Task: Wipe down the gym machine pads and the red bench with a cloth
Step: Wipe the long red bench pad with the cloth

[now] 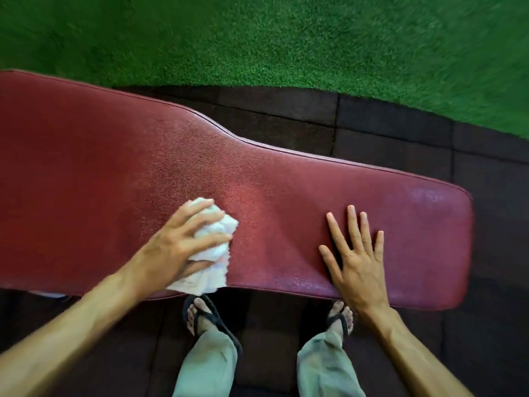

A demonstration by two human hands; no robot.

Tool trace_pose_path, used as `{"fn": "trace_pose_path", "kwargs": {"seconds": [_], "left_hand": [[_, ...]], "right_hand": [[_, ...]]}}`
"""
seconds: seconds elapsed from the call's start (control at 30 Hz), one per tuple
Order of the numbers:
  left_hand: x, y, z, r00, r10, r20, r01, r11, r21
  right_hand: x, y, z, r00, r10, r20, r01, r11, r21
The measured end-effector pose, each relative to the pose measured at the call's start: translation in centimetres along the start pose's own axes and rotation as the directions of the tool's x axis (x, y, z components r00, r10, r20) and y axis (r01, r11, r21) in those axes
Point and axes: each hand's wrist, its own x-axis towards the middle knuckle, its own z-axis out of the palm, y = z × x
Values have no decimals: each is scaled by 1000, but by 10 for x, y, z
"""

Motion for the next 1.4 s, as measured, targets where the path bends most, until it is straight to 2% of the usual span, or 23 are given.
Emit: {"fn": "trace_pose_path", "kwargs": {"seconds": [0.07,0.13,0.2,0.27,0.37,0.43,0.53,0.63,0.73,0.87,0.97,1.07,1.23,1.3,1.4], "left_hand": [[4,-13,-8,999,-53,-9,54,998,45],[37,-21,-8,981,-152,-125,162,984,74],[85,-22,-1,923,-280,-262,306,950,64],[134,-7,10,895,-318,-312,349,936,47],[176,35,37,915,-258,-310,278,961,19],[175,69,57,933,-223,-283,230,973,-8],[134,99,71,981,-115,-159,115,993,-9],[71,98,64,998,-44,-54,43,999,-20],[55,79,46,988,-129,-84,128,992,-16],[129,61,43,921,-298,-251,295,954,-49],[204,71,59,917,-273,-292,277,960,-28],[237,107,81,928,-271,-256,266,962,-53],[206,169,114,969,-175,-174,174,985,-24],[196,185,116,973,-172,-152,164,985,-62],[188,178,98,969,-193,-152,175,977,-126]], "right_hand": [[0,21,-4,1000,6,17,-6,1000,2],[1,34,-6,999,-2,37,1,1000,8],[3,42,-7,998,-42,45,42,999,10],[7,49,-8,999,-40,32,39,999,32],[11,65,-7,999,28,-17,-27,996,88],[11,77,-5,999,14,-32,-12,997,73],[13,89,-4,999,-19,-42,21,998,57],[13,96,-4,998,-53,-44,56,996,68],[13,114,-6,999,3,-50,1,997,82],[13,148,-11,999,4,-34,-3,999,39],[15,158,-12,999,-7,-39,9,1000,29],[12,157,-9,998,13,-66,-9,998,64],[10,159,-9,998,24,-58,-17,992,125],[9,158,-11,998,43,-43,-36,987,157],[1,141,-16,990,127,-58,-104,947,306]]}}
